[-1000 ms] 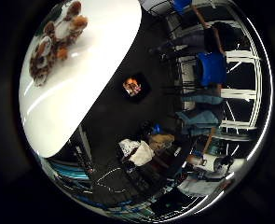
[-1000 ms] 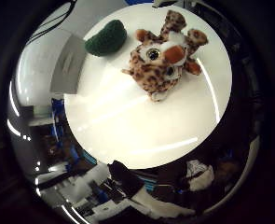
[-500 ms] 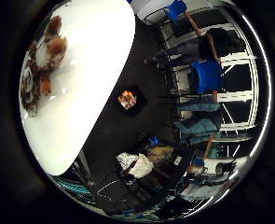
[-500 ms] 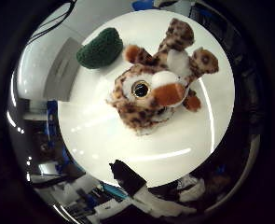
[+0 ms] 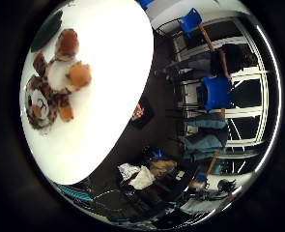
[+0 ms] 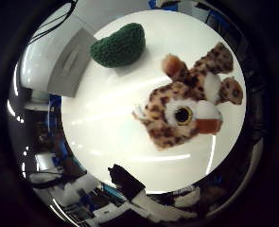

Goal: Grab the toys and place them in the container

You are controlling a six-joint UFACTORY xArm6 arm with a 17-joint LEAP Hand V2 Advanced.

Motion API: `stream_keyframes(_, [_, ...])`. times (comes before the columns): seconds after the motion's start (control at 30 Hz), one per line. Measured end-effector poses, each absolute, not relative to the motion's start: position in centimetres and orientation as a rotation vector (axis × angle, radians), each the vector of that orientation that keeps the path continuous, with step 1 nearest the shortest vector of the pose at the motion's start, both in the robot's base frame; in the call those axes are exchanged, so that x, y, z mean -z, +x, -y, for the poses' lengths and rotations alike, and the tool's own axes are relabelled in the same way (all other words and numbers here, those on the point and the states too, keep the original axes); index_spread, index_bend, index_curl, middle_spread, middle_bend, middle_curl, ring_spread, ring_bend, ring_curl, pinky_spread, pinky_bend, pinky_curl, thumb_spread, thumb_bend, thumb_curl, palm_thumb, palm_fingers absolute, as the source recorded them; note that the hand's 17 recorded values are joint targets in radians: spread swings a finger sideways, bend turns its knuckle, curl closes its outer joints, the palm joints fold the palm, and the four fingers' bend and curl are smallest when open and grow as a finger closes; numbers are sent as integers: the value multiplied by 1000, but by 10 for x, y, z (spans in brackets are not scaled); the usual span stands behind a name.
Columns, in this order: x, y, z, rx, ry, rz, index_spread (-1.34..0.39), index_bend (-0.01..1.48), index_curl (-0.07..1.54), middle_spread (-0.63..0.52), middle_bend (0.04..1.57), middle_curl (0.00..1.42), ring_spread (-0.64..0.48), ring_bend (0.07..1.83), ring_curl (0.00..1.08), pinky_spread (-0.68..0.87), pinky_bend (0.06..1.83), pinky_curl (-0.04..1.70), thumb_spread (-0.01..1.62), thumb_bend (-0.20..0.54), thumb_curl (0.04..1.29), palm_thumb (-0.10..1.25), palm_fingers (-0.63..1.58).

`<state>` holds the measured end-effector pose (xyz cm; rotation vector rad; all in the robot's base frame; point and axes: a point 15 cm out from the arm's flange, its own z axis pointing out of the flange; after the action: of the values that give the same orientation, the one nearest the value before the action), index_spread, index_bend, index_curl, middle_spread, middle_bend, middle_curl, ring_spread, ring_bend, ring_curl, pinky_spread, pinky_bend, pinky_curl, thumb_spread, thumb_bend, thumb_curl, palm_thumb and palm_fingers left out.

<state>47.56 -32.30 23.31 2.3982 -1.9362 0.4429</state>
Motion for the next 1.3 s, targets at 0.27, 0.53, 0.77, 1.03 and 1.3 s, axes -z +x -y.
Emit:
stream_keyframes(0.27, [-204,491,304,-402,2456,1870,-399,156,255,-20,186,294,190,253,268,411,427,313,920,-31,286,270,-14])
stream_keyframes(0.53, [-192,485,307,-361,2456,1861,-400,156,251,-24,188,301,190,245,272,415,421,312,917,-31,288,270,-9])
stream_keyframes(0.77, [-164,455,297,-263,2464,1852,-394,153,253,-5,196,310,197,251,272,440,437,316,920,-30,291,280,25])
stream_keyframes(1.03, [-155,449,301,-237,2455,1859,-388,163,265,-20,203,325,190,261,270,480,434,304,939,-24,296,328,153])
stream_keyframes(1.3, [-165,450,311,-288,2444,1872,-390,166,294,-243,473,430,-175,632,348,175,348,240,994,-15,313,512,768])
